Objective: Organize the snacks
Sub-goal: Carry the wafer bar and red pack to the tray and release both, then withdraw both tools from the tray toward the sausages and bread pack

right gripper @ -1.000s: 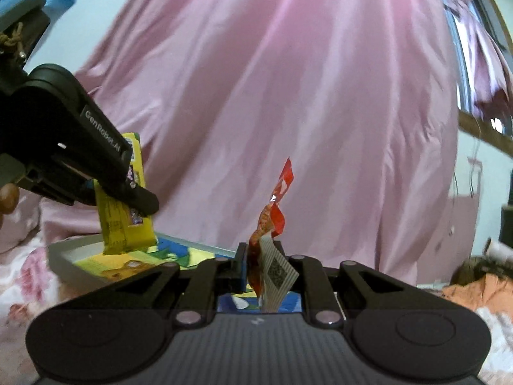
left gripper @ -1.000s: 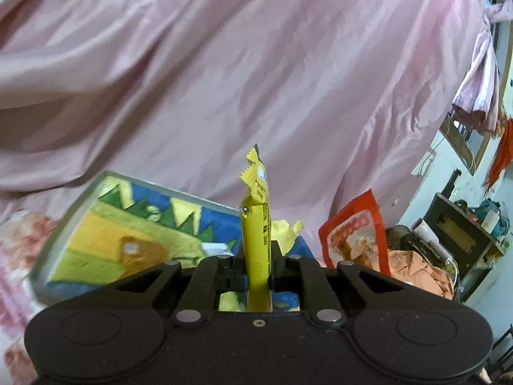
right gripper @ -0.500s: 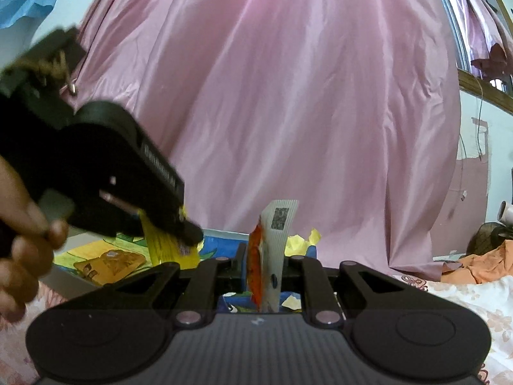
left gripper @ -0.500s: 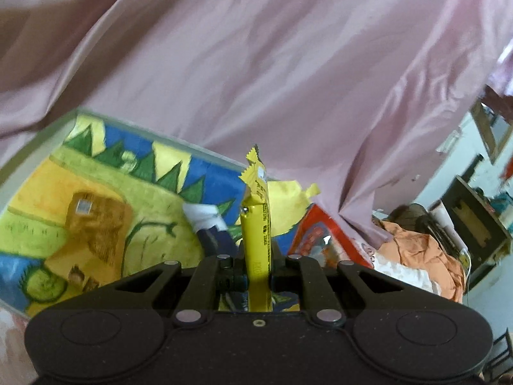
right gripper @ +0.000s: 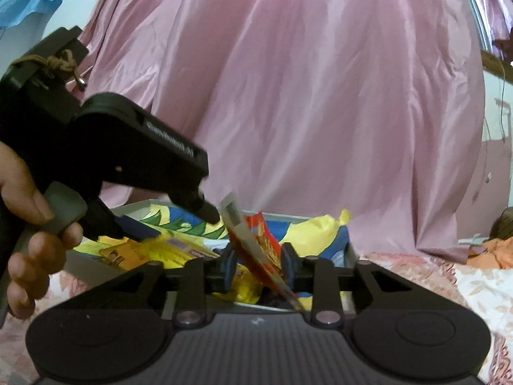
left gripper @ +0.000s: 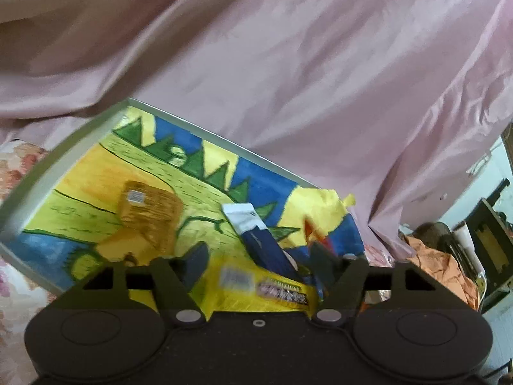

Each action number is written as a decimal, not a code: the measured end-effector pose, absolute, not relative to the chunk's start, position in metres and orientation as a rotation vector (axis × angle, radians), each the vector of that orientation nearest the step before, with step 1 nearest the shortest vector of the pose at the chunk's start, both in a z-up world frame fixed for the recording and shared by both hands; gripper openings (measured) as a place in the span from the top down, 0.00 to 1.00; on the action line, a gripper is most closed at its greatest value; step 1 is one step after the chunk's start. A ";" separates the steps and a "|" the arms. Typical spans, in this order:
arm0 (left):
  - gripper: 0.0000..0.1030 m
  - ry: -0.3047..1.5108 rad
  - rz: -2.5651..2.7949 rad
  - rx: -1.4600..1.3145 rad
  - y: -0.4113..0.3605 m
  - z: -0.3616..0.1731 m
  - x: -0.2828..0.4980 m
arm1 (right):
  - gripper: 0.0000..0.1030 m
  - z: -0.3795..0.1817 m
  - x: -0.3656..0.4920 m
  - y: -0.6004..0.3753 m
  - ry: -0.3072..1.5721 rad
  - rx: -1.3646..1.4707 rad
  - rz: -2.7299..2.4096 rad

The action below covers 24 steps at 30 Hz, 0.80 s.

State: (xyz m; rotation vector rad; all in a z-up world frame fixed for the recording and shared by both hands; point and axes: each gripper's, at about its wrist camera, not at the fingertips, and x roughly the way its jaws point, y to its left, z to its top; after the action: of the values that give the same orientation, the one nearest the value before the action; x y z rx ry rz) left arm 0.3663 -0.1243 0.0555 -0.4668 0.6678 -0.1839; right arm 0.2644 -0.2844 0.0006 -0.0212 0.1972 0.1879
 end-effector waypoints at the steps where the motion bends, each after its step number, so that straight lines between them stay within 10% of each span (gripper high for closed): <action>1: 0.21 0.662 -0.177 -0.464 -0.122 0.058 0.364 | 0.51 0.001 0.265 -0.284 0.204 -0.017 0.192; 11: 0.05 0.581 -0.150 -0.452 -0.099 0.082 0.330 | 0.07 0.019 0.245 -0.280 0.188 0.046 0.239; 24: 0.01 0.427 -0.153 -0.378 -0.063 0.123 0.245 | 0.00 0.061 0.179 -0.268 0.061 0.038 0.149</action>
State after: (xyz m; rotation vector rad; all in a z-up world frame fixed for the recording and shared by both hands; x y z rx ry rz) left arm 0.2449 -0.0629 0.1233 -0.3775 0.4268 -0.1534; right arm 0.1790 -0.2684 0.0609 0.0375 0.0606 0.1494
